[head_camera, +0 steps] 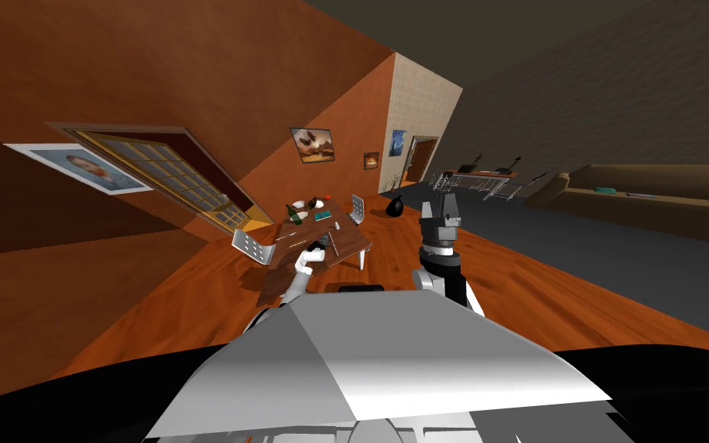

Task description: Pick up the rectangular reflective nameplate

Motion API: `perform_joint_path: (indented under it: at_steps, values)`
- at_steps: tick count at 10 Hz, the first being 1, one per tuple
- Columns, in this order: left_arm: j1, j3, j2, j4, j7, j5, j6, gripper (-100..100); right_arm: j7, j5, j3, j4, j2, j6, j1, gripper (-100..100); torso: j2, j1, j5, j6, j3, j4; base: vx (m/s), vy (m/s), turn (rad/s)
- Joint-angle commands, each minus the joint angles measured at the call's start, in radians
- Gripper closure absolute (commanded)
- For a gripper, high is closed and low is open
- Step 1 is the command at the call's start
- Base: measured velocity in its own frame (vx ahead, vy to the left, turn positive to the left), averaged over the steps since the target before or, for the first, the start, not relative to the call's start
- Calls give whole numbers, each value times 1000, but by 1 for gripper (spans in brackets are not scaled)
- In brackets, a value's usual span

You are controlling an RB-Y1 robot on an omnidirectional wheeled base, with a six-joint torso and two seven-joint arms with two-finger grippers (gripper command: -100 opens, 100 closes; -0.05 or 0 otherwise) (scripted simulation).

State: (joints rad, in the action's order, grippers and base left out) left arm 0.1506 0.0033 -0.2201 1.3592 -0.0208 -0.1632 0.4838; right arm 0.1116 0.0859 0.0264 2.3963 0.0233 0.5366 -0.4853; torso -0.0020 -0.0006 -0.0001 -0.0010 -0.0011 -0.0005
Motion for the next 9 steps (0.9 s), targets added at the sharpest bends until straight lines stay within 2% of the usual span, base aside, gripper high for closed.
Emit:
perform_joint_path:
  at_steps: [1, 2, 3, 4, 5, 6, 7, 8, 9]
  values:
    - [35, 4, -10, -50, -16, -9, 46, -100, 0, 0, 0, 0, 0, 0, 0, 0, 0, 0, 0, 0, 0, 0, 19, -12, -76]
    - [35, 4, -10, -64, -16, -9, 46, -100, 0, 0, 0, 0, 0, 0, 0, 0, 0, 0, 0, 0, 0, 0, 18, -9, -40]
    - [60, 7, -18, -92, -30, -15, 86, -100, 0, 0, 0, 0, 0, 0, 0, 0, 0, 0, 0, 0, 0, 0, 20, -17, -97]
    - [60, 7, -18, -109, -30, -15, 86, -100, 0, 0, 0, 0, 0, 0, 0, 0, -1, -1, 0, 0, 0, 0, 17, -13, -34]
    - [84, 10, -26, -139, -43, -22, 124, -100, 0, 0, 0, 0, 0, 0, 0, 0, 0, 0, 0, 0, 0, 0, 22, -17, -70]
    - [84, 10, -26, -152, -43, -22, 124, -100, 0, 0, 0, 0, 0, 0, 0, 0, -1, -1, 0, 0, 0, 0, 19, -14, -41]
    - [107, 13, -33, -193, -57, -28, 158, -100, 0, 0, 0, 0, 0, 0, 0, 0, 0, -1, 0, 0, 0, 0, 22, -18, -76]
    - [107, 13, -33, -193, -57, -28, 161, -100, 0, 0, 0, 0, 0, 0, 0, 0, 0, -1, 0, 0, 0, 0, 20, -14, -27]
    - [129, 16, -41, -232, -70, -34, 196, -100, 0, 0, 0, 0, 0, 0, 0, 0, 0, -1, 0, 0, 0, 0, 25, -21, -58]
